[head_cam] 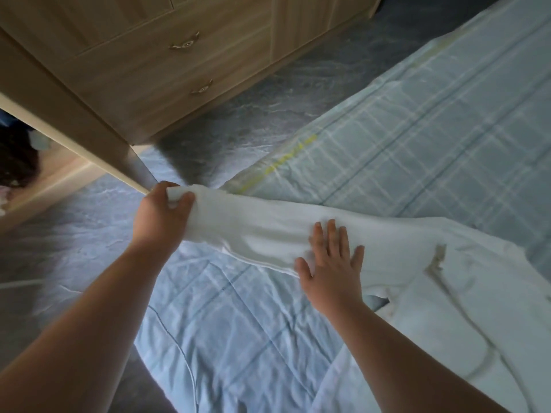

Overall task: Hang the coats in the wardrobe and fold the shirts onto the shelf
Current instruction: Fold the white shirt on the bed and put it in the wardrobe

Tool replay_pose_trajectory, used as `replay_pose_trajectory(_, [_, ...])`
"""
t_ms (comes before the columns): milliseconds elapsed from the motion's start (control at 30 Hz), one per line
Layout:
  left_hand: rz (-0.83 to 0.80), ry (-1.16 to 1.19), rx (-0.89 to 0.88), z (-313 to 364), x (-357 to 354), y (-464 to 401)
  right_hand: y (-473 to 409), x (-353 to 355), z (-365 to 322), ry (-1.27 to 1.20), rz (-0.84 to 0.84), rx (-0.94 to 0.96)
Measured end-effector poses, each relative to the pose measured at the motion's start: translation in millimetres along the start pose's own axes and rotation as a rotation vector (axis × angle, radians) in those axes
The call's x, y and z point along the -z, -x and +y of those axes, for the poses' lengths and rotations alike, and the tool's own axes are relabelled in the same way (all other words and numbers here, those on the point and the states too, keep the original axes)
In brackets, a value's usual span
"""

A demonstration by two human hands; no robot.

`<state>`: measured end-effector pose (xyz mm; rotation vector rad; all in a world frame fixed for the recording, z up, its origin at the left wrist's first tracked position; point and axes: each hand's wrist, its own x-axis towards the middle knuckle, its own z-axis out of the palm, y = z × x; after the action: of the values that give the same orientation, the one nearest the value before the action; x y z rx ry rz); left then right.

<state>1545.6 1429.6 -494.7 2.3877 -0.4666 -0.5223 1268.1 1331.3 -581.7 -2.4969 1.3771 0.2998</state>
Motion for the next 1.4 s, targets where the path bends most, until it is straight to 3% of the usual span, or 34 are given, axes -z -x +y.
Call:
replay_pose_trajectory(200, [-0.134, 0.154, -0.166, 91, -48, 60, 32, 40, 35, -0.099, 0.151, -0.054])
replay_pose_trajectory(467, [-0.396, 0.248, -0.347, 208, -166, 192, 118, 67, 160, -0.131, 0.275, -0.279])
replay_pose_trajectory(700, [-0.563, 0.196, -0.704, 271, -268, 335, 229, 47, 269, -0.242, 0.301, -0.520])
replay_pose_trajectory(1100, [-0.911, -0.162, -0.957, 237, -408, 532, 335, 12, 383, -0.403, 0.273, -0.742])
replay_pose_trajectory(1300, [-0.988, -0.447, -1.016, 200, -438, 559, 351, -23, 405, -0.425, 0.250, -0.716])
replay_pose_trajectory(1400, [-0.996, -0.430, -1.026, 193, -440, 559, 356, -30, 407, -0.443, 0.306, -0.728])
